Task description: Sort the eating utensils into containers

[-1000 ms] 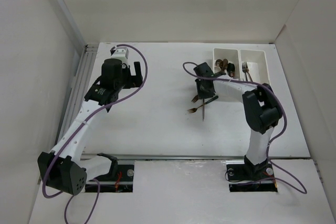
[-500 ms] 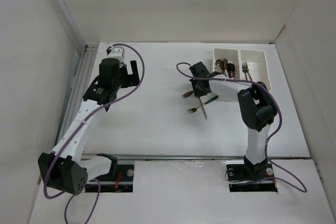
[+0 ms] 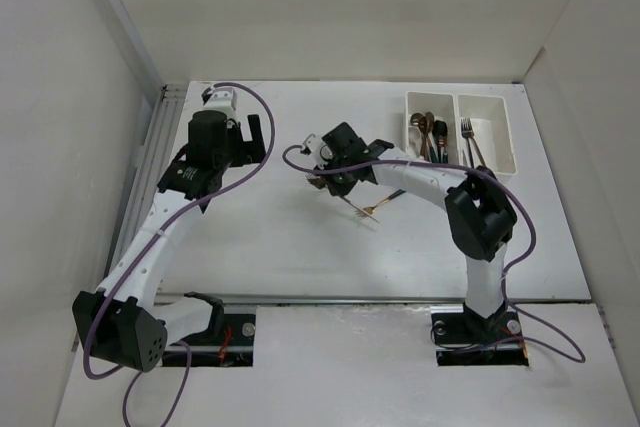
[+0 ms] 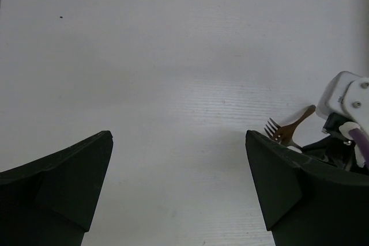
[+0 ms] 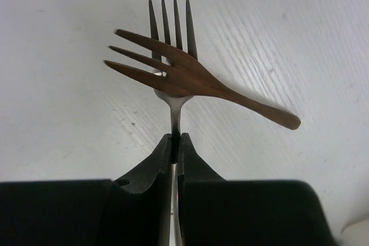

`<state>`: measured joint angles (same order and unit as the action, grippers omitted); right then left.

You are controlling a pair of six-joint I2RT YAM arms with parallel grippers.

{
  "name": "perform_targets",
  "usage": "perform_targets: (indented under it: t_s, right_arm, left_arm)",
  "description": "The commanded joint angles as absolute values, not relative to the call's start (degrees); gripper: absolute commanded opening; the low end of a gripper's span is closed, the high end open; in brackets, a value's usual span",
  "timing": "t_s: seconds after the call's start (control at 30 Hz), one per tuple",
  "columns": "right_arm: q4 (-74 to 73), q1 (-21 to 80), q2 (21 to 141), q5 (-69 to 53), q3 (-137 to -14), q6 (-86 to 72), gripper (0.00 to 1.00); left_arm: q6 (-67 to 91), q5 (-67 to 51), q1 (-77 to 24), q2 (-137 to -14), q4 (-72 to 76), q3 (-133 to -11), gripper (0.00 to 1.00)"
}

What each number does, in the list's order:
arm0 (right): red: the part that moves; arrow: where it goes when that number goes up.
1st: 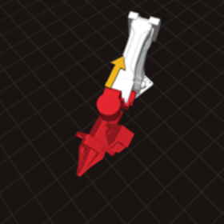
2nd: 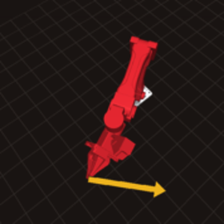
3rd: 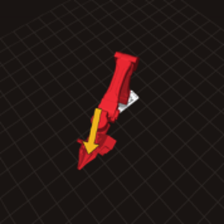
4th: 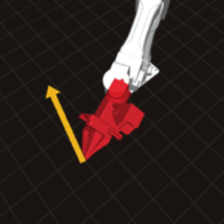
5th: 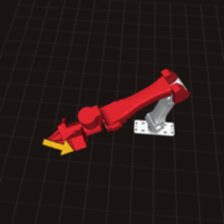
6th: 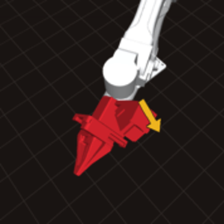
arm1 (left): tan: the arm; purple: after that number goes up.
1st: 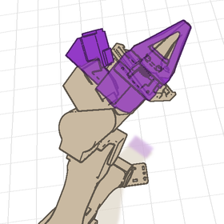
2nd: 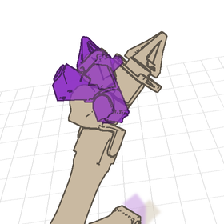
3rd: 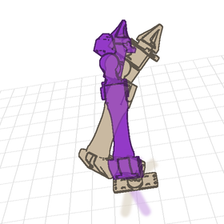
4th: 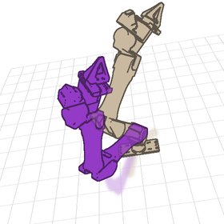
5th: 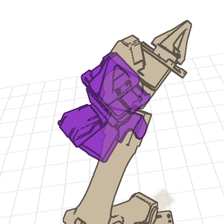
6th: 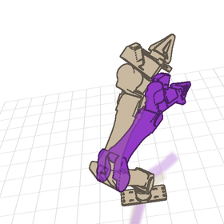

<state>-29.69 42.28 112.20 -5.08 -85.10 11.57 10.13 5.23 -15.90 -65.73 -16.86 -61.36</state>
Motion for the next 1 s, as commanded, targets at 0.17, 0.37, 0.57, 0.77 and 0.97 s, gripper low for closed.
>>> perform_targets:
  t_s: [0.17, 0.37, 0.57, 0.77, 0.97]
  right_arm:
    - [-36.30, 42.53, 110.83, -29.43, -97.72, 19.51, 0.00]
    - [-38.66, 43.15, 110.83, -36.73, -102.21, 20.74, 0.00]
    - [-35.16, 38.95, 105.48, -31.64, -103.97, 15.13, 0.00]
    - [-32.35, 21.84, 100.82, -24.81, -102.76, 8.45, 0.00]
    - [-20.68, 7.14, 94.93, 3.98, -99.06, 6.68, 0.00]
  left_arm:
    - [10.63, 5.62, -14.95, -63.63, -14.59, -60.82, 1.00]
    - [10.63, 5.62, -14.42, -63.11, -14.59, -60.82, 1.00]
    - [10.63, 5.62, -14.41, -63.11, -14.59, -61.34, 1.00]
    - [10.63, 6.77, -13.89, -63.11, -15.12, -61.87, 1.00]
    - [10.63, 7.38, -13.89, -62.06, -16.26, -61.35, 1.00]
